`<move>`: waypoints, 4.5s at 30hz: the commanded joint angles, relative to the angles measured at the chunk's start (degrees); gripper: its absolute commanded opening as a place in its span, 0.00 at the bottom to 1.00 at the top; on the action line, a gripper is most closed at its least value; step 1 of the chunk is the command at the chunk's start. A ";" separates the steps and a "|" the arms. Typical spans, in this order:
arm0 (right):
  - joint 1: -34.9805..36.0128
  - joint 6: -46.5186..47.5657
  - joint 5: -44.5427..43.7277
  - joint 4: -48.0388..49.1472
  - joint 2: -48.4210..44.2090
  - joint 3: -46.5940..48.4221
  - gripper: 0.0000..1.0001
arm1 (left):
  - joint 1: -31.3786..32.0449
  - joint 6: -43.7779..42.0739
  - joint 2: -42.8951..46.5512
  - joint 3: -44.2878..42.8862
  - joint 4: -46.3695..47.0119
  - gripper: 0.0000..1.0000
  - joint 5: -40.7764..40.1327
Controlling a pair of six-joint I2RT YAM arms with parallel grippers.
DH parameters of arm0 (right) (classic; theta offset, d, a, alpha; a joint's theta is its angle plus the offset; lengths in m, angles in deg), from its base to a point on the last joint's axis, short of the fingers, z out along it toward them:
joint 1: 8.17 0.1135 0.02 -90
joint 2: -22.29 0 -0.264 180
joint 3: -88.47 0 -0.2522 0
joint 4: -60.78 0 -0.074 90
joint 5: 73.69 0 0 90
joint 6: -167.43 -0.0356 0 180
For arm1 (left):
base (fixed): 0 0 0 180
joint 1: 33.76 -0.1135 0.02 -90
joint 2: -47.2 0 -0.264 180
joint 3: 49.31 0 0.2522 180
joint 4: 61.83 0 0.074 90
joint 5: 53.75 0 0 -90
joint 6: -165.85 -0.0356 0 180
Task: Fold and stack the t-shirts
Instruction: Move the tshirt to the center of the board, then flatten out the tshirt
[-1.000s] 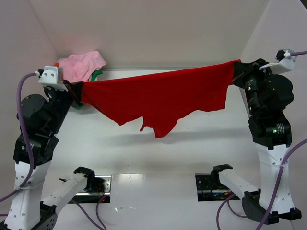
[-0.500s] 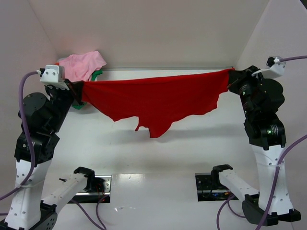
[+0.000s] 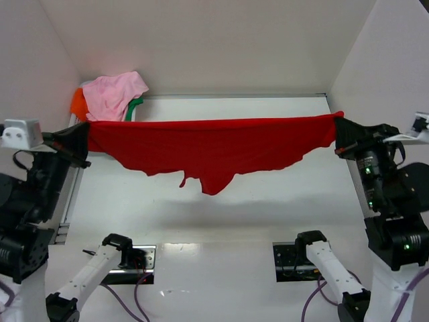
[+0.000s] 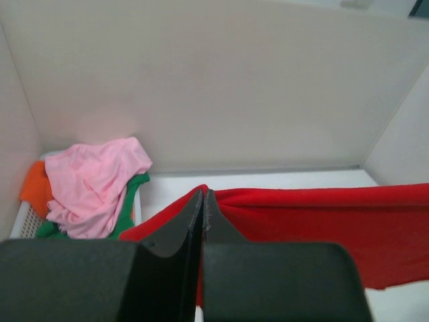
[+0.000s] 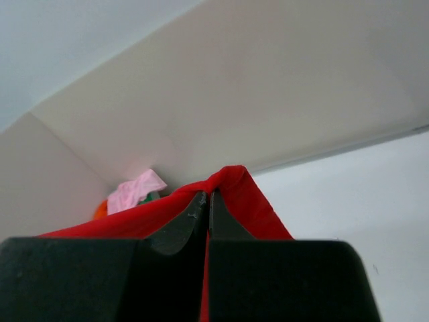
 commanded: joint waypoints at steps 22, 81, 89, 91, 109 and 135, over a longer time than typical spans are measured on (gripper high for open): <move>-1.84 -11.75 -1.87 15.64 13.77 -34.07 0.00 | -0.07 14.33 -24.38 23.87 12.39 0.00 8.76; -0.89 -12.08 10.80 18.03 46.49 -29.67 0.71 | -8.16 12.22 -59.99 12.18 13.98 1.00 25.63; 1.85 -14.12 6.94 15.84 40.68 -36.71 0.68 | -8.16 11.17 -54.02 15.16 14.60 1.00 26.16; 1.85 -14.65 5.00 14.35 39.54 -37.49 0.65 | -8.16 11.17 -52.87 16.22 15.12 1.00 26.16; 1.85 -19.38 -8.09 8.03 39.18 -41.10 0.60 | -8.16 13.00 -44.43 24.22 15.13 1.00 23.18; -11.33 -30.38 -10.74 8.80 38.83 -48.74 0.59 | -9.21 14.59 -46.71 26.42 16.88 1.00 23.35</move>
